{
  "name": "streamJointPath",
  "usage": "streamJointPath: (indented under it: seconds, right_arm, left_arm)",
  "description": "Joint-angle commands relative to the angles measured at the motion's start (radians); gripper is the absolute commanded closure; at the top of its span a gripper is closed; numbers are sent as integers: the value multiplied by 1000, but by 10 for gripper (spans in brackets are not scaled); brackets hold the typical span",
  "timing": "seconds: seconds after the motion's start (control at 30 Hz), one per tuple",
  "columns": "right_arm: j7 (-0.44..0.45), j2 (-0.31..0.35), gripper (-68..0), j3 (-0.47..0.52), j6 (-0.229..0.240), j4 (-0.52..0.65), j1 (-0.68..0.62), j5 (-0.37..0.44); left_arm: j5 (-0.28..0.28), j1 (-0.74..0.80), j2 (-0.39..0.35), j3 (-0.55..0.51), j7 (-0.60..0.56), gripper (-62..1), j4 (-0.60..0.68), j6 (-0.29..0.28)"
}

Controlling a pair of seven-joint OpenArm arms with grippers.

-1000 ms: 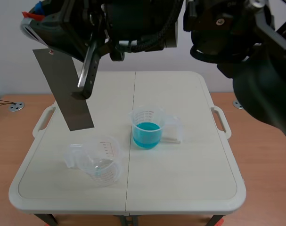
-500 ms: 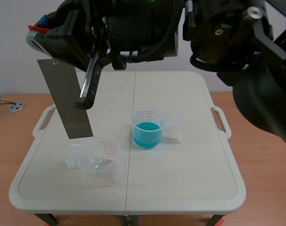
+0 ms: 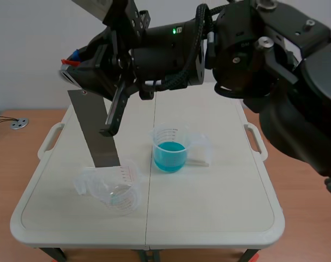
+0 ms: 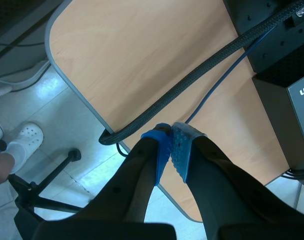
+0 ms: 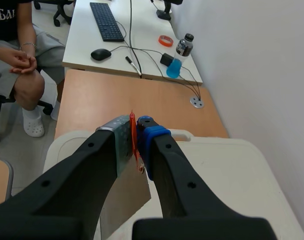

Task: Hold the metal plate by the orange handle, dip it into the blue solution, take it out and point at it, then put the plate back in the beaker on the left.
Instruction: 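Put the plate into the left beaker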

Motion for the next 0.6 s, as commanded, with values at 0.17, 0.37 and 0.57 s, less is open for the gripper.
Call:
streamJointPath:
  seconds: [0.17, 0.37, 0.57]
  right_arm:
    - [15, -34, -13, 5, 6, -40, 15, -6]
    - [19, -42, -13, 0, 6, -91, 15, -6]
    - [19, -42, -13, 0, 6, -123, 15, -6]
  left_arm:
    - [-3, 11, -3, -1, -3, -29, 5, -3]
    - [-3, 11, -3, -1, -3, -29, 5, -3]
    - [-3, 11, -3, -1, -3, -29, 5, -3]
